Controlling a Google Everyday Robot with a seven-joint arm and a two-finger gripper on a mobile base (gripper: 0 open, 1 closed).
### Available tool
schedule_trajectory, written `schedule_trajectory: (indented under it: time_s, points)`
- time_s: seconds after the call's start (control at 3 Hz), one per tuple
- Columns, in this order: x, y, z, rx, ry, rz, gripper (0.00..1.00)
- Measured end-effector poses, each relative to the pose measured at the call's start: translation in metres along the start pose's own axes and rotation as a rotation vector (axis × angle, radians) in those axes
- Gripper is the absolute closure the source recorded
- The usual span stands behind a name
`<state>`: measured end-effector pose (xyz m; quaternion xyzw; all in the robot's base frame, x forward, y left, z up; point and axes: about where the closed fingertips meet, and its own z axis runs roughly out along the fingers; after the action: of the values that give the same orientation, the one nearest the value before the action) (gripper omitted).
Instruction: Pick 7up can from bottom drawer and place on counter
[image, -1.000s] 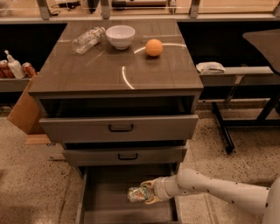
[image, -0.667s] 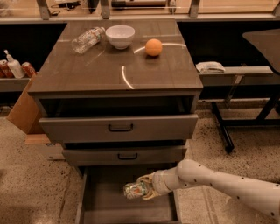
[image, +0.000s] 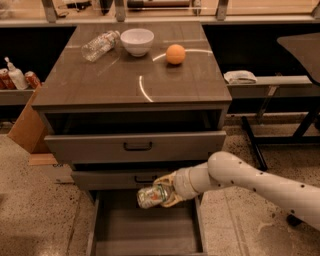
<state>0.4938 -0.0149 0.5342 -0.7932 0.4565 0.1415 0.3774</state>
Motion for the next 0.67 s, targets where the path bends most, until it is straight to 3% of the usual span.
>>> schedule_trajectory:
  time_s: [0.33,0.67]
  points:
    - [-0.0302,-0.0312,-0.0398,0.045,0.029,-0.069,1.00]
    - [-0.0342,-0.0354,-0.0448,0.049,0.037,-0.080,1.00]
